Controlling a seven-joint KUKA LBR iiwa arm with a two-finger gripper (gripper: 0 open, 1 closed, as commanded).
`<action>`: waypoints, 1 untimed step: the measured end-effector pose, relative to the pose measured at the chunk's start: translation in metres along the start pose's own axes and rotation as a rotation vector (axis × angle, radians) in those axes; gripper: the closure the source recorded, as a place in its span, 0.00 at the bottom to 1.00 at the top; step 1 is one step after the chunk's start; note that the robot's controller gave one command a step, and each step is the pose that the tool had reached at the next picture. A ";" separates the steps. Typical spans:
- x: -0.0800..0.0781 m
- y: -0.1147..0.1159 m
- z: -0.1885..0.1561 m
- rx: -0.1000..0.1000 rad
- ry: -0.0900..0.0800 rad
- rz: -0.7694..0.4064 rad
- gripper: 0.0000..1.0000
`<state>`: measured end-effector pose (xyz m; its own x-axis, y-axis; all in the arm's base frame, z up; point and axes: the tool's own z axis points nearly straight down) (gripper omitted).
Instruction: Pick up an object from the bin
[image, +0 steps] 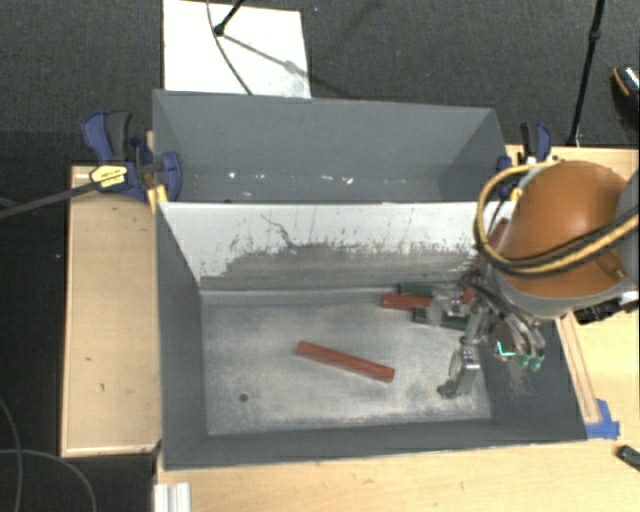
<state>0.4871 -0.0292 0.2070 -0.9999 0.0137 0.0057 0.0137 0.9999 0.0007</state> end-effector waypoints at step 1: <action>-0.037 0.066 0.120 -0.001 -0.002 -0.335 0.00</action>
Offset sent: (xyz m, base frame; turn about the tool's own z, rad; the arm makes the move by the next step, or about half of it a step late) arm 0.0382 0.0641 -0.1180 -0.3340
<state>0.5247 0.0365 0.0869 -0.9489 -0.3156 0.0036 -0.3156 0.9489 0.0029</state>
